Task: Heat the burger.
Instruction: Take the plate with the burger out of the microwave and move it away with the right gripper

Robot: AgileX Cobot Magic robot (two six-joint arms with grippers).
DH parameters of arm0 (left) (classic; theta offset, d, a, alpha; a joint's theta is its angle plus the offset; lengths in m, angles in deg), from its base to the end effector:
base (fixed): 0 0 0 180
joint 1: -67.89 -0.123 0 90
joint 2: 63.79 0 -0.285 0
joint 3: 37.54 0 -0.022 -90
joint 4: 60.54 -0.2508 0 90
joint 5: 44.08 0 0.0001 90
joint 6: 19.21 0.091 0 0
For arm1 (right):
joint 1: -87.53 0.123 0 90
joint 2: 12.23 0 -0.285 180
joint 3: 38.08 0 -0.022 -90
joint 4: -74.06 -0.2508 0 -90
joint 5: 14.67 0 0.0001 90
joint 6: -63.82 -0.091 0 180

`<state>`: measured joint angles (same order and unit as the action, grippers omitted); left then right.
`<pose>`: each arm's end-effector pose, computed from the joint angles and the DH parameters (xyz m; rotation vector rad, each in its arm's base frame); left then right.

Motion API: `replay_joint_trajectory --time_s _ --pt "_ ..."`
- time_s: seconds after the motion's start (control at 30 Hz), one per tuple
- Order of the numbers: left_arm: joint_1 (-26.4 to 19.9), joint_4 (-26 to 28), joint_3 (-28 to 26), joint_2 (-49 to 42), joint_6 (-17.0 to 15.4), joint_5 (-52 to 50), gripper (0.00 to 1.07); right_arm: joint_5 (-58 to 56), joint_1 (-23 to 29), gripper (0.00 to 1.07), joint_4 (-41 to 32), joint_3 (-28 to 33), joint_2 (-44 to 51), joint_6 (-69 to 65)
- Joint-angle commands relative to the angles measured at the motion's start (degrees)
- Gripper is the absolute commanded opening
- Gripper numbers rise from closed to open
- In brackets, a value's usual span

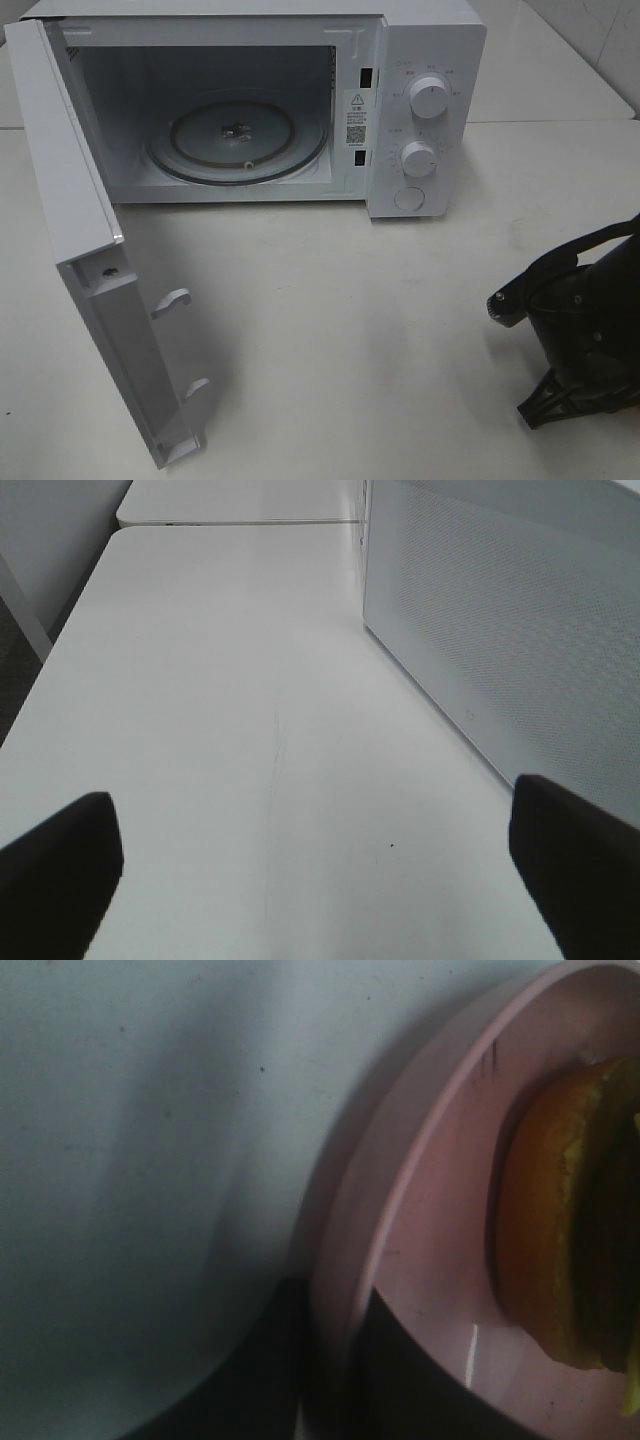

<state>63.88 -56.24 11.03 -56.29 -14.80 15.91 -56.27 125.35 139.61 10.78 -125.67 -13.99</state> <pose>-0.0047 -0.0063 0.2786 0.0101 2.0234 0.0035 0.1976 0.0837 0.0799 -0.4663 2.7073 -0.8407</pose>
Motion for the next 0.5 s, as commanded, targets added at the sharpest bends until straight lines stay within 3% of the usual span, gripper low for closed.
replay_joint_trajectory --time_s 0.03,0.2,0.27,0.3,0.33,0.5 --pt "-0.1 0.1 0.2 -1.1 -0.5 -0.5 1.0 -1.9 -0.5 0.13 2.1 0.0 -0.7 -2.1" --pt "-0.1 0.1 0.2 -1.1 -0.5 -0.5 1.0 -2.1 -0.5 0.25 2.1 0.0 -0.6 -1.7" --pt "-0.1 0.1 0.2 -1.1 -0.5 -0.5 1.0 -2.3 -0.5 0.38 1.4 0.0 0.1 -0.3" --pt "-0.1 0.1 0.2 -1.1 -0.5 -0.5 1.0 -2.3 -0.5 0.38 1.4 0.0 0.1 -0.3" --pt "-0.1 0.1 0.2 -1.1 -0.5 -0.5 1.0 -2.3 -0.5 0.47 1.2 0.0 1.1 0.9" --pt "-0.1 0.1 0.2 -1.1 -0.5 -0.5 1.0 -2.3 -0.5 0.6 -0.2 0.0 5.8 3.2"
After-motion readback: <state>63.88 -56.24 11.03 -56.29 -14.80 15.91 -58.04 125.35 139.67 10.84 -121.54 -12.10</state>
